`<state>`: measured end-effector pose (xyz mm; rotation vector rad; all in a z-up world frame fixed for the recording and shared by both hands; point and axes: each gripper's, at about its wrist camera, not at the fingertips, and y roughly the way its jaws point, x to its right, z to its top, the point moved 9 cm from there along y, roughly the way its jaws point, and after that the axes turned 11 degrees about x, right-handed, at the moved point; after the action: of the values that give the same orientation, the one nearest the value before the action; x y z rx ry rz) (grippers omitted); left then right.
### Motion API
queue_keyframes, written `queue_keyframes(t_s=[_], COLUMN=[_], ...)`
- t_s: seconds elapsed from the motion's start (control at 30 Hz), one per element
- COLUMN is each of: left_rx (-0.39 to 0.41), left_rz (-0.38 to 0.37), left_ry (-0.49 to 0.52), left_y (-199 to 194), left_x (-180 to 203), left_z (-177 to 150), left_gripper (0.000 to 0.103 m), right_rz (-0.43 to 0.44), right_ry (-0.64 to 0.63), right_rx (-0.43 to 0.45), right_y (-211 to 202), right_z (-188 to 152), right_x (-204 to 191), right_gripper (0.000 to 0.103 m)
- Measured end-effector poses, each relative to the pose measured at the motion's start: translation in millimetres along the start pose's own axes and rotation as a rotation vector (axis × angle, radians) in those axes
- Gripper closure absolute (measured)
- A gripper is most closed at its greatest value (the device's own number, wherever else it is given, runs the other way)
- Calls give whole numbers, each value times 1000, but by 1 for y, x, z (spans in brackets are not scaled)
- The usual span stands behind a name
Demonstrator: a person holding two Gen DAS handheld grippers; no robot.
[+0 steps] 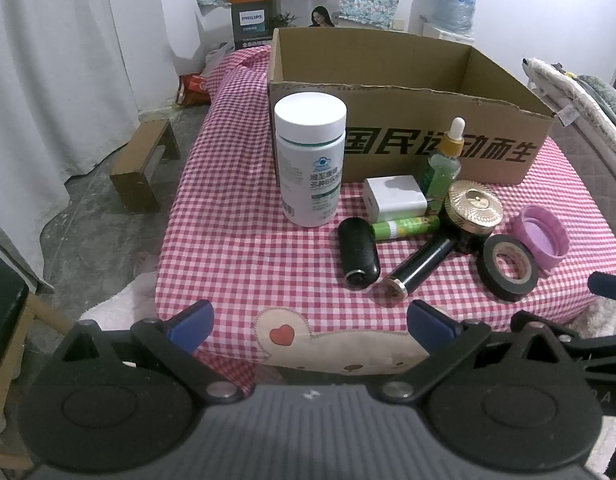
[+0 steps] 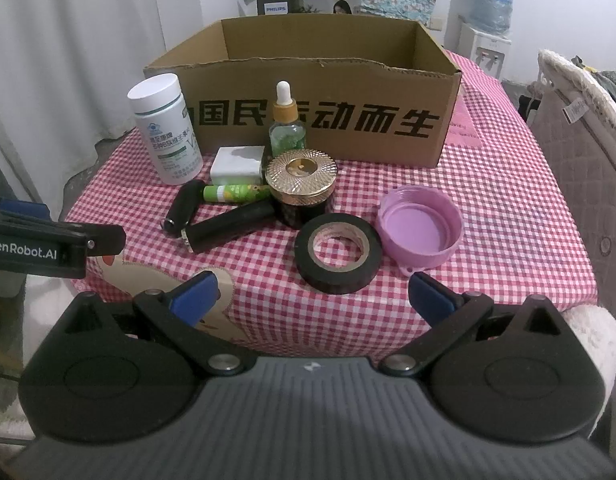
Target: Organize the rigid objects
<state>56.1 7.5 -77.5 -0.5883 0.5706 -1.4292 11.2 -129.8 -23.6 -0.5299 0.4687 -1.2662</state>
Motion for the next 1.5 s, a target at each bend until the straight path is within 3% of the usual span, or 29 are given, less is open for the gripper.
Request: queue_keyframes(t_s=[1.27, 1.5], left_rx=[-4, 46], left_rz=[2, -55], left_ry=[11, 54], left_y=[4, 6], left_x=[-1, 14], left_z=[-1, 9], left_gripper=[0, 0], right_rz=[-10, -22], right_ry=[-14, -2], right_rx=[21, 59], right_y=[1, -3], right_z=[5, 13], right_x=[-1, 12], right_gripper=[1, 1])
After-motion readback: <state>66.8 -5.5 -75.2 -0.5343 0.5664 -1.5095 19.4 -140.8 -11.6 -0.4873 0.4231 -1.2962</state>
